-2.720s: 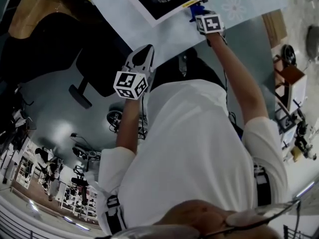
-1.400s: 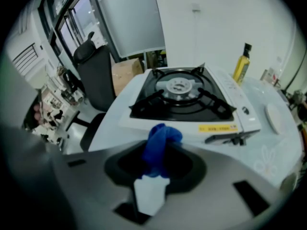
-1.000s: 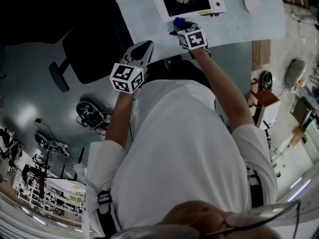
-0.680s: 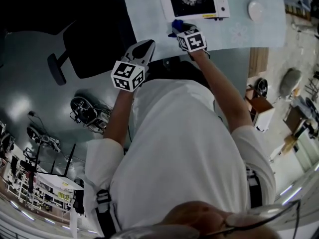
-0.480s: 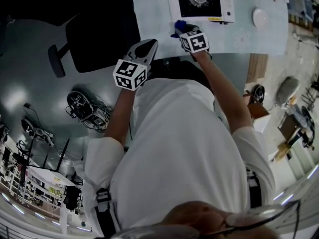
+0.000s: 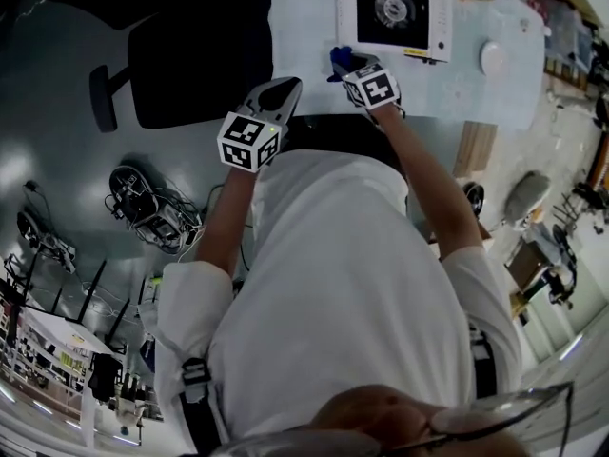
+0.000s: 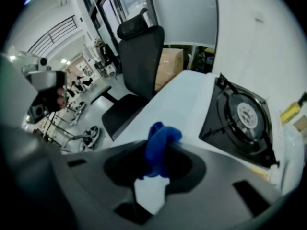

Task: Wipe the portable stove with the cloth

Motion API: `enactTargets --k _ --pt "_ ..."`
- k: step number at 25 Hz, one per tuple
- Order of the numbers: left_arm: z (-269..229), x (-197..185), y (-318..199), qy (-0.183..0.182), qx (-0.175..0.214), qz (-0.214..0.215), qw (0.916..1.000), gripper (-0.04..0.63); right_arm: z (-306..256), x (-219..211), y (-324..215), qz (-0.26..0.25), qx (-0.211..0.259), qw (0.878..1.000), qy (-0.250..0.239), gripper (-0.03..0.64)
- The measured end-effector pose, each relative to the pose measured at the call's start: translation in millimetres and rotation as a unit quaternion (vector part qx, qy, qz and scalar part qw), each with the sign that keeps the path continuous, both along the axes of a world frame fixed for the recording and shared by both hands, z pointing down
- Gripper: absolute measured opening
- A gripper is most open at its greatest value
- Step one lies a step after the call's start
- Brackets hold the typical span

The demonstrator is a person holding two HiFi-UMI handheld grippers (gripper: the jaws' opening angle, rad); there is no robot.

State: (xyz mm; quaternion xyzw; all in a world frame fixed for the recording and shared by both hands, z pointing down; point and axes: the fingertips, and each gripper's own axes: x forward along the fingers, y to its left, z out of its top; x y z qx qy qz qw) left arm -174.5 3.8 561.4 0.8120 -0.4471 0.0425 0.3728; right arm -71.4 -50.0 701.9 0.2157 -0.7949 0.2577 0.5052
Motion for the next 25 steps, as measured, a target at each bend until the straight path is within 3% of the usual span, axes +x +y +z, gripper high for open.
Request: enactTargets --k 5,8,13,18,25 --pt "-1 -4 -1 -0.002 -0.003 -0.021 0.9998 0.038 -26 -10 -7 -0.075 0.021 0.997 -0.009 0.123" --pt "-1 0 -3 -0.008 -0.004 -0.035 0.9993 0.038 -34 -16 -16 -0.142 0.039 0.989 -0.001 0.123" --pt "-7 3 -6 -0.01 -0.006 -0.077 0.997 0.038 -26 -19 -21 -0.239 0.044 0.97 0.023 0.123" --pt "-3 13 -10 -0.006 -0.014 -0.11 0.9938 0.038 -13 -18 -29 -0.327 0.039 0.943 0.048 0.123" --pt "6 10 -8 0.001 -0.025 -0.147 0.9888 0.038 -9 -19 -45 -0.409 0.042 0.908 0.079 0.123"
